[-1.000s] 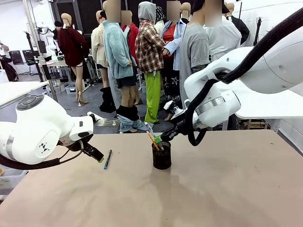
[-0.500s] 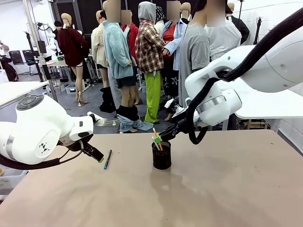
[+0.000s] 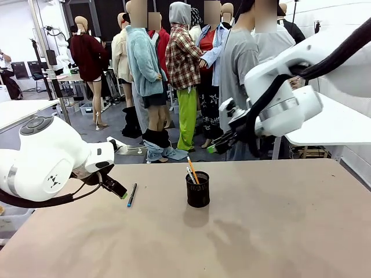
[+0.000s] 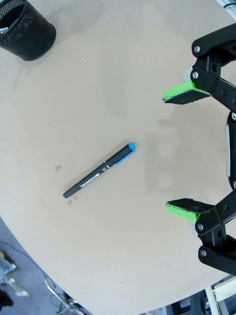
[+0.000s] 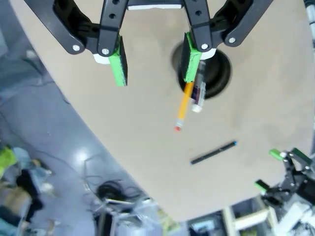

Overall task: Place the pens into the pen holder.
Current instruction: Pick up a writing instrument from the table and place it into the Pen holder.

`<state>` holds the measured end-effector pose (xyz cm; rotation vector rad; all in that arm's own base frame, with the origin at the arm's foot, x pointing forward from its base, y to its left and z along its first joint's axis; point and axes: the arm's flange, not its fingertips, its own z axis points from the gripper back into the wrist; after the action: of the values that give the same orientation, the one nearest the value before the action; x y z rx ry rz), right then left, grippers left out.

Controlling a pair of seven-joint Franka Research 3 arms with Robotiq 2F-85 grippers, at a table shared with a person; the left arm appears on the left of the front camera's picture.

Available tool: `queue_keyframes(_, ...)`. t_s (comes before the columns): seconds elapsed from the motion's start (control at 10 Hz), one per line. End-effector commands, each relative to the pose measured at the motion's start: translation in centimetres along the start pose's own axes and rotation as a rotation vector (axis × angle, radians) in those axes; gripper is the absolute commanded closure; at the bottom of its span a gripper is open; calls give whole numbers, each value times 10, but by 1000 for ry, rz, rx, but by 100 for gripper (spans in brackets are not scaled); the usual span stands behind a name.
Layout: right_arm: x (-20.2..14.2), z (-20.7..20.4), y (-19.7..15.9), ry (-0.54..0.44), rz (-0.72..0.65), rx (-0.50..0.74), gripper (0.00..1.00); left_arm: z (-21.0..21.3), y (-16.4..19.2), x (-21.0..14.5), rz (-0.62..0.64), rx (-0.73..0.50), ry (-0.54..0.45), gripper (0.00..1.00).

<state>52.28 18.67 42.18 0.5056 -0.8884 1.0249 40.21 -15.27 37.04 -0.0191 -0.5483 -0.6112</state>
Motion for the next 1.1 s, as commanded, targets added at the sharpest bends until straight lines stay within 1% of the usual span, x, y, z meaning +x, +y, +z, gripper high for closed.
queue_keyframes(0.0,-10,35,-3,88,-42,-123,43,1,2,0,4,-1,-2,0)
queue_keyframes(0.1,-12,55,-7,117,-78,-192,43,1,2,0,4,-1,-2,0)
queue_keyframes(0.3,-16,88,-16,242,-157,-278,43,1,2,0,4,-1,-2,0)
queue_keyframes(0.4,-20,99,-24,313,-203,-317,43,1,2,0,4,-1,-2,0)
queue_keyframes(0.5,-23,109,-29,408,-246,-346,43,1,2,0,4,-1,-2,0)
queue_keyframes(0.6,-28,123,-34,541,-311,-352,24,1,2,0,4,-1,-2,0)
queue_keyframes(0.7,-31,134,-42,600,-377,-367,5,1,2,0,4,-1,-2,0)
queue_keyframes(0.8,-33,145,-45,647,-414,-376,0,1,2,0,4,-1,-2,0)
queue_keyframes(0.9,-34,151,-45,688,-456,-383,0,1,2,0,4,-1,-2,0)
queue_keyframes(1.0,-36,155,-47,693,-484,-369,0,1,2,0,4,-1,-2,0)
